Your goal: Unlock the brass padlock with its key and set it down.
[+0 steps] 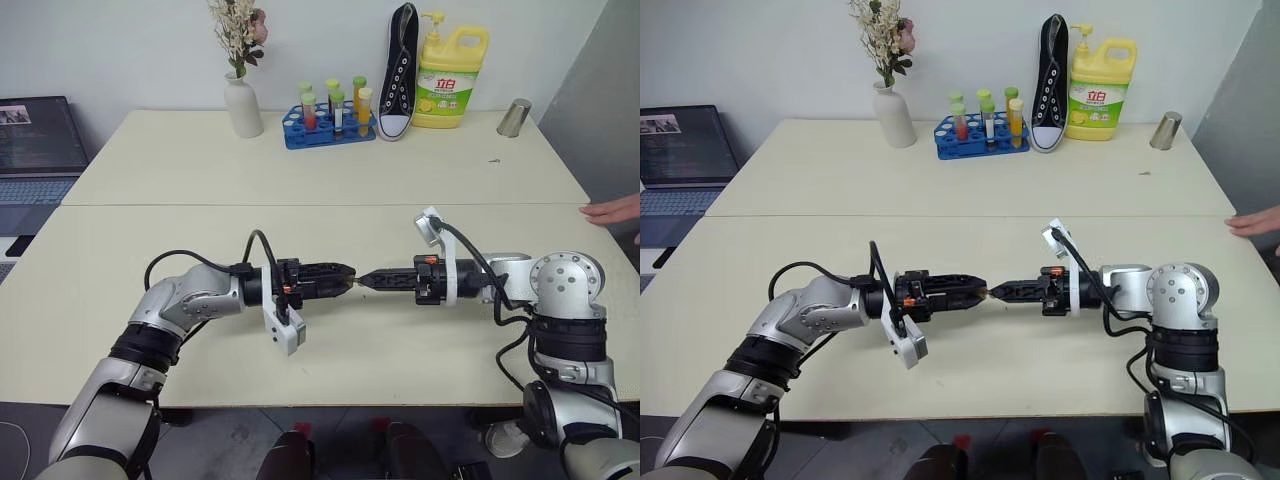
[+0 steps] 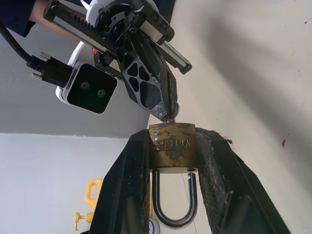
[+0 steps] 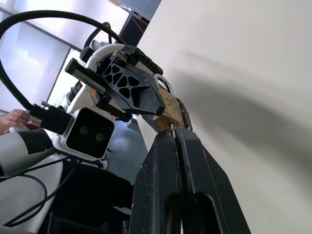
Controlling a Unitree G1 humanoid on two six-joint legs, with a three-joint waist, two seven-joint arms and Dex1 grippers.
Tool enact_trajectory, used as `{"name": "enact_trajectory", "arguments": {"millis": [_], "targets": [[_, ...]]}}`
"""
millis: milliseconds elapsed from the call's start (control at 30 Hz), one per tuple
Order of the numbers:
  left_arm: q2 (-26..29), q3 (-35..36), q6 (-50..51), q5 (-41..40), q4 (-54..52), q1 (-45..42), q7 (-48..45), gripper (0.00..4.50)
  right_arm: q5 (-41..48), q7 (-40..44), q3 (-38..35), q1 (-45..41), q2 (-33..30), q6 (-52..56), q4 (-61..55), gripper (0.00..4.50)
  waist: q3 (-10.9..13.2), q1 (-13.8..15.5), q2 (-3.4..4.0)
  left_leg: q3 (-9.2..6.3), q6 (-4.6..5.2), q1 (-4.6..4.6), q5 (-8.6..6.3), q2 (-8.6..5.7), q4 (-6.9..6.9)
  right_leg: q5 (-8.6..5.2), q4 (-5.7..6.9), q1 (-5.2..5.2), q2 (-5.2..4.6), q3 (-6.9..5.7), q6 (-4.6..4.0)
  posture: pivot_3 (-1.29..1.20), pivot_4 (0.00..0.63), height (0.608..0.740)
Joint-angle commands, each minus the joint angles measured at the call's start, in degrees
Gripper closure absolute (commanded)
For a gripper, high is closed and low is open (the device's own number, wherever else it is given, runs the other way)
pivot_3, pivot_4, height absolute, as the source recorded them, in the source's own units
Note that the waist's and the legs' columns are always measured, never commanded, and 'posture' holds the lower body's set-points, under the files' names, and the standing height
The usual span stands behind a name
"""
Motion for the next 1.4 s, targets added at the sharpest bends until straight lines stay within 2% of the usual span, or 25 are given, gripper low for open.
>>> {"name": "enact_trajectory", "arguments": {"millis": [33, 200, 233, 333, 500, 633, 733, 867, 1033, 1400], "targets": [[0.3, 0.7, 0.0, -0.4, -1.5, -0.8, 1.5, 3.52, 1.8, 0.6, 0.1, -1.1, 0.3, 0.9, -2.6, 4.5, 0.0, 0.0, 0.0, 0.0, 0.0, 0.0, 0.0, 0.0, 0.0, 0.0, 0.0, 0.0, 0.0, 0.0, 0.0, 0.0, 0.15, 0.74], [0.4, 0.5, 0.5, -0.8, -1.9, -0.5, 1.6, 3.52, 2.4, 1.6, 0.4, -0.3, 0.4, -1.3, -4.9, 4.5, 0.0, 0.0, 0.0, 0.01, 0.0, -0.03, 0.0, 0.0, 0.0, 0.0, 0.0, -0.02, 0.0, 0.01, 0.0, 0.0, 0.15, 0.74], [0.4, 0.4, 0.7, -0.9, -1.9, -0.4, 1.6, 3.52, 2.3, 2.0, 0.9, -0.1, 0.1, -1.9, -5.6, 4.31, 0.0, 0.0, 0.0, 0.01, 0.0, -0.03, 0.0, 0.0, 0.0, 0.0, 0.0, -0.02, 0.0, 0.0, 0.0, 0.0, 0.15, 0.74], [0.3, 0.5, 1.2, -1.0, -2.0, -0.2, 1.7, 3.52, -0.6, 4.4, 3.6, 1.6, -3.0, -7.3, -8.7, 3.61, 0.0, 0.0, 0.0, 0.0, 0.0, -0.04, 0.0, 0.0, 0.0, 0.0, 0.0, -0.03, 0.0, 0.0, 0.0, 0.0, 0.15, 0.74], [0.3, 0.6, 2.0, -1.2, -2.1, -0.1, 1.9, 3.52, -10.9, 13.8, 10.3, 5.2, -12.6, -24.9, -12.6, 1.8, 0.0, 0.0, 0.0, 0.0, 0.01, -0.08, 0.0, -0.03, 0.02, 0.0, -0.03, -0.04, -0.01, -0.02, 0.0, 0.0, 0.15, 0.74], [0.4, 0.6, 2.3, -1.7, -2.1, -0.1, 2.0, 3.52, -14.6, 18.6, 11.4, 8.0, -16.0, -33.5, -13.2, 1.75, 0.0, 0.0, 0.0, 0.1, 0.0, -0.09, 0.0, -0.02, 0.01, 0.0, -0.06, -0.05, -0.01, -0.05, 0.01, 0.0, 0.15, 0.74], [0.1, 0.3, 2.6, -2.5, -1.9, -0.3, 1.9, 3.52, -15.7, 16.1, 10.2, 10.2, -13.1, -38.3, -15.1, 1.75, 0.0, -0.2, 0.0, 0.17, 0.0, -0.08, 0.0, 0.03, 0.0, 0.0, -0.03, -0.06, 0.01, -0.04, 0.0, 0.0, 0.15, 0.74], [0.1, -0.2, 2.5, -3.3, -2.0, -0.2, 1.4, 3.52, -16.0, 12.5, 10.7, 11.5, -9.2, -38.8, -15.8, 1.75, 0.0, -0.3, 0.0, 0.14, -0.02, -0.08, 0.01, 0.04, 0.01, 0.0, 0.0, -0.06, 0.02, -0.02, 0.01, 0.0, 0.15, 0.74], [-0.2, -0.4, 2.4, -3.4, -2.0, -0.4, 1.3, 3.52, -15.7, 12.1, 13.2, 10.1, -6.9, -38.0, -15.5, 1.75, 0.0, 0.0, 0.0, 0.06, -0.06, -0.08, 0.03, 0.01, 0.02, 0.0, -0.03, -0.06, -0.01, -0.01, 0.0, 0.0, 0.15, 0.74], [-0.4, -0.6, 2.2, -3.0, -1.6, -0.8, 1.6, 3.52, -16.3, 12.4, 16.5, 7.0, -4.2, -36.5, -12.9, 1.75, 0.0, -0.1, 0.0, 0.02, -0.22, -0.08, 0.12, 0.0, 0.02, 0.0, -0.02, -0.08, 0.0, -0.02, 0.0, 0.0, 0.15, 0.74]]}}
